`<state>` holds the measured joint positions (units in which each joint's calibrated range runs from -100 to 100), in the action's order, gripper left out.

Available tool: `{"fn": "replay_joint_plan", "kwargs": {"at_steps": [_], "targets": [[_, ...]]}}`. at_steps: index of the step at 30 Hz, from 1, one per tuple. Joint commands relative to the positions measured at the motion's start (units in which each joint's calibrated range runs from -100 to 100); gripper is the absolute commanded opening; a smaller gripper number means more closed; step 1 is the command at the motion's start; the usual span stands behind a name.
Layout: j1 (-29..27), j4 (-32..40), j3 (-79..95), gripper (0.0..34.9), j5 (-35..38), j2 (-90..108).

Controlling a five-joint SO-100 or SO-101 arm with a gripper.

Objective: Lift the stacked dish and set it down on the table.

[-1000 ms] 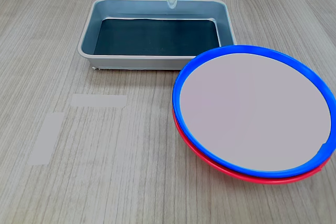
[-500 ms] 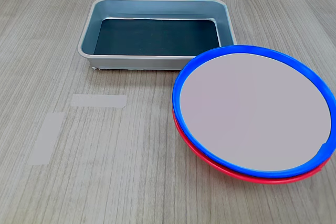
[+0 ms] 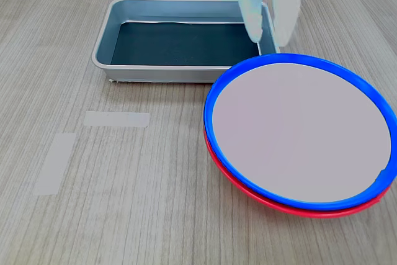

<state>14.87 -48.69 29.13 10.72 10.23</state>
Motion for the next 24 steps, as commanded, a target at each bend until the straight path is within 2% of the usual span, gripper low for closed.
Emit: {"fn": "replay_joint_plan", "kwargs": {"at_steps": [1,7,17,24], "targets": [[0.4,2.3,-4.1,15.2,0.5,-2.9],[1.0,3.5,-6.7,16.1,1.6,-7.2],[0.9,5.2,-10.1,13.6,1.1,-10.5],[0.1,9.4,-11.1,14.0,0.4,-12.5]]}}
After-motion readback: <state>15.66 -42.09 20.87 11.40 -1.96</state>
